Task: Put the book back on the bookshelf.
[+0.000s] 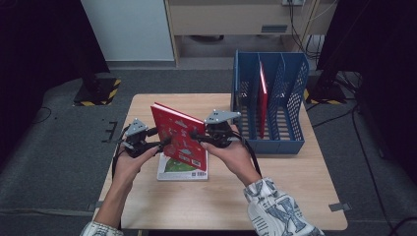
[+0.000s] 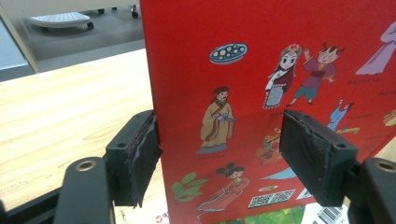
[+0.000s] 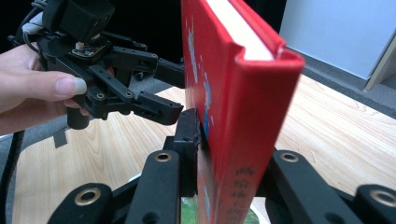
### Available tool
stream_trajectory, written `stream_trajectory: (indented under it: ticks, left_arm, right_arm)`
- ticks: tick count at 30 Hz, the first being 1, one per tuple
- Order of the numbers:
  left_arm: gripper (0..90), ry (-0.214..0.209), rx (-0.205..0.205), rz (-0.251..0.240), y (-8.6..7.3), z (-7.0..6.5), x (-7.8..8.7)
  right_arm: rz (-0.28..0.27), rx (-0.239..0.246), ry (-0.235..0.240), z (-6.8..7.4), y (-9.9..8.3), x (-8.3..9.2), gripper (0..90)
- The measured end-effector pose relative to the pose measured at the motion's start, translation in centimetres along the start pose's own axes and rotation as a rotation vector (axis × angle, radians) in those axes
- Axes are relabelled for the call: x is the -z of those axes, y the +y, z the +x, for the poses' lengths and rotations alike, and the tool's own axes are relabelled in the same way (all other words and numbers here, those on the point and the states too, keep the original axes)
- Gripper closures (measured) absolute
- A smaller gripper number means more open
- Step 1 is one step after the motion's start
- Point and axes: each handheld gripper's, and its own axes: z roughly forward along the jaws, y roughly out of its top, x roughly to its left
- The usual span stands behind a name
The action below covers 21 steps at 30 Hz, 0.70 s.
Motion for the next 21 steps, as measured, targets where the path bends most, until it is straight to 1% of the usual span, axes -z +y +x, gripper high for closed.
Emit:
stream_trajectory:
  ticks: [3, 5, 7, 12, 14, 15, 18, 21]
  left_arm:
    - [29.3, -0.005, -0.003, 0.004, 0.0, 0.0, 0.2]
    - [29.9, -0.006, -0.008, 0.006, 0.0, 0.0, 0.2]
    - [29.9, -0.006, -0.011, 0.007, 0.0, -0.1, 0.2]
    - [29.7, -0.001, -0.017, 0.012, 0.0, -0.1, 0.2]
    - [29.6, -0.002, -0.017, 0.012, 0.0, -0.1, 0.2]
    - [29.6, -0.008, -0.004, 0.009, 0.0, 0.0, 0.2]
    - [29.5, -0.006, -0.008, 0.009, 0.0, -0.1, 0.2]
    - [29.4, -0.006, -0.013, 0.012, 0.0, -0.1, 0.2]
  right_arm:
    - [0.000, -0.002, 0.000, -0.1, 0.2, -0.1, 71.1]
    - [-0.010, -0.014, -0.007, -0.1, 0.4, -0.1, 69.9]
    - [-0.013, -0.016, -0.012, -0.2, 0.7, -0.1, 69.6]
    - [-0.023, -0.012, 0.011, -0.2, 0.9, -0.3, 71.3]
    - [-0.024, -0.011, 0.010, -0.1, 0.9, -0.4, 71.4]
    - [-0.020, -0.008, 0.008, -0.1, 1.0, -0.5, 71.3]
    - [-0.019, -0.009, 0.004, 0.0, 1.2, -0.5, 71.2]
    - [-0.026, -0.008, 0.013, 0.0, 1.4, -0.9, 71.5]
